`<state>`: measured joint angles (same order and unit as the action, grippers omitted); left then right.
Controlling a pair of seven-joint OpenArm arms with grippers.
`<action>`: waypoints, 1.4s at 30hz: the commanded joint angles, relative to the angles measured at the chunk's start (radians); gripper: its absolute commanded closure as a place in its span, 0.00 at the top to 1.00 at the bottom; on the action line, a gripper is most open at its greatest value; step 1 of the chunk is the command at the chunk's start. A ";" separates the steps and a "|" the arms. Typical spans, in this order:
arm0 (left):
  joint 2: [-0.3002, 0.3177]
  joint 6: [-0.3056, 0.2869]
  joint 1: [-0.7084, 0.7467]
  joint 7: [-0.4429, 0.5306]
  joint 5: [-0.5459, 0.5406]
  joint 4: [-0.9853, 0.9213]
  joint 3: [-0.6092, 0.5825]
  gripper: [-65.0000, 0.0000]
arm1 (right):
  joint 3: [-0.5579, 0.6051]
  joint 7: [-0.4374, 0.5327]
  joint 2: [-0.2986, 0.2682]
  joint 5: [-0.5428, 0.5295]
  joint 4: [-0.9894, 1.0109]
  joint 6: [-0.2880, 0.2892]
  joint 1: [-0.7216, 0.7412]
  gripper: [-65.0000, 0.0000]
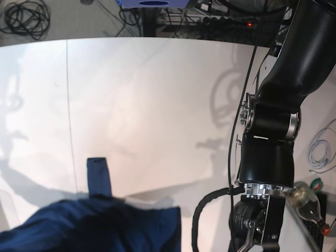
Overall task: Layout the t-shirt on the table in an organized manner, then fold the t-shirt properly
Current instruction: 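Lift the shirt with both grippers and shake it out over the table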
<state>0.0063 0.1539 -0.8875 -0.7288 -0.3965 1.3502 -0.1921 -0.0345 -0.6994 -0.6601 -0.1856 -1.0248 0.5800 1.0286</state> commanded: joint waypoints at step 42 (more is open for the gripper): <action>0.145 -0.003 1.296 0.122 0.233 0.302 0.142 0.00 | -0.588 0.097 0.178 -0.007 0.159 -0.007 -1.000 0.00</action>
<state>0.1505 0.1501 0.4030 -0.6174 -0.1646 1.6325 -0.0494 -0.6147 -0.6128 -0.4591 -0.1860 -0.8516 0.5766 0.0212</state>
